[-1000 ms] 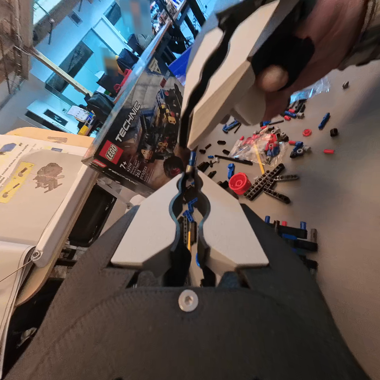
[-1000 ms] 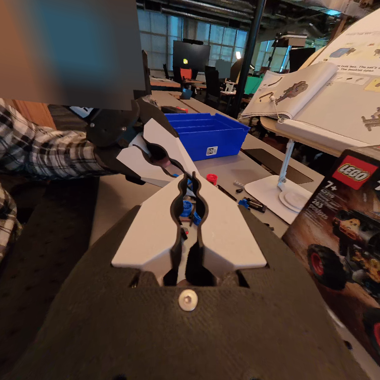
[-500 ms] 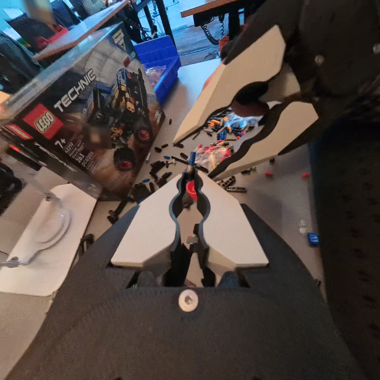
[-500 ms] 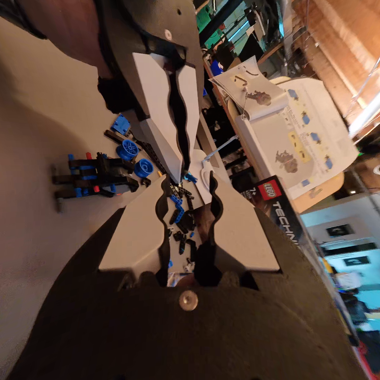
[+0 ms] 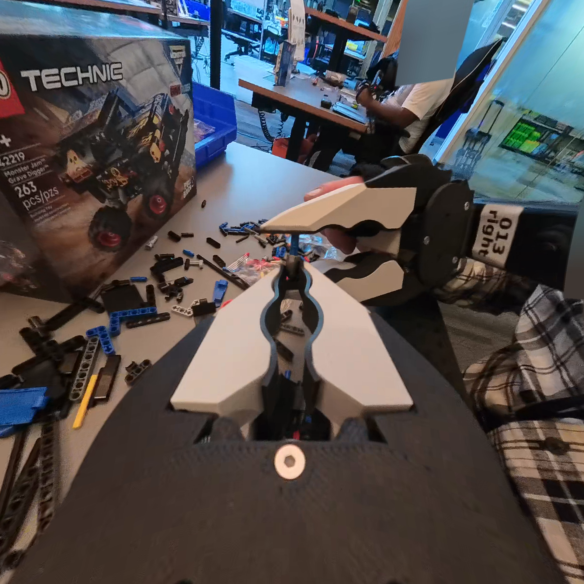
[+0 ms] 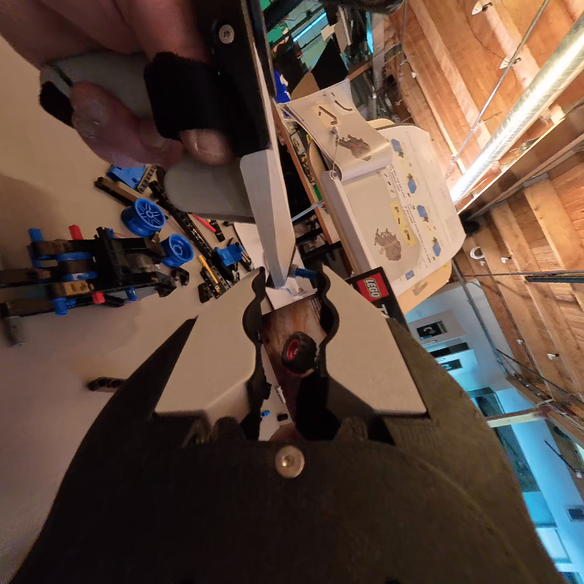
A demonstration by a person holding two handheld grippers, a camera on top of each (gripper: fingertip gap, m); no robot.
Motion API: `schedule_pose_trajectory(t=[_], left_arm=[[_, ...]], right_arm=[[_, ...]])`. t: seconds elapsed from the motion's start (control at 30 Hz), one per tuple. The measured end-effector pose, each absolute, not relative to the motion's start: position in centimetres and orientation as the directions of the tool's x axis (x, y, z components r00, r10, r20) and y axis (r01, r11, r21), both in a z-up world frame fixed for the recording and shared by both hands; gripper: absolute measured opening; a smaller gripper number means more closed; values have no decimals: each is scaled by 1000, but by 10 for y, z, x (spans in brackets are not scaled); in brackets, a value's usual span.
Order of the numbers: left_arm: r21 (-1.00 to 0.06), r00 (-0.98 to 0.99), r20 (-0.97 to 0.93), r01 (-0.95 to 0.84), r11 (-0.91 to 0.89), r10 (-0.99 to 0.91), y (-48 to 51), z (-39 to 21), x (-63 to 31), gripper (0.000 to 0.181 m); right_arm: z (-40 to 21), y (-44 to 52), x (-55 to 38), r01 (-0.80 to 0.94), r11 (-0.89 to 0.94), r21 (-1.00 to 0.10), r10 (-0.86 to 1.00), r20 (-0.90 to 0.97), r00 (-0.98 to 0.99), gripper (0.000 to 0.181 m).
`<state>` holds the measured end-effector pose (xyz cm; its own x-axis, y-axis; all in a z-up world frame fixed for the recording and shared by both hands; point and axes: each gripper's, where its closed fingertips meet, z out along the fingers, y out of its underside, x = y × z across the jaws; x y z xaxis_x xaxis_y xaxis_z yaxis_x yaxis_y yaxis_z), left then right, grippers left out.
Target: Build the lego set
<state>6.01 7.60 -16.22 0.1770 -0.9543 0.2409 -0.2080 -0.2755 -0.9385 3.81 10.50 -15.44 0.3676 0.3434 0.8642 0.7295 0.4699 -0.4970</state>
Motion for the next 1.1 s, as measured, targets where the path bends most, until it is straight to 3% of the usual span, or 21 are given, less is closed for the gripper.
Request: schedule_pose_trajectory(t=[0.8,0.9,1.1], left_arm=[[-922,228,239,-252,-295,-944,85,-175,61,4],[-917,225,259,-248,-312,-939,87,-178,61,4],[-905,195,321,-227,-361,-927,84,-176,63,4]], right_arm=[[-170,119,39,819,427,-385,318,911,262,26],[-174,122,40,805,431,-407,346,899,269,27],[-169,121,40,816,458,-351,276,930,245,30]])
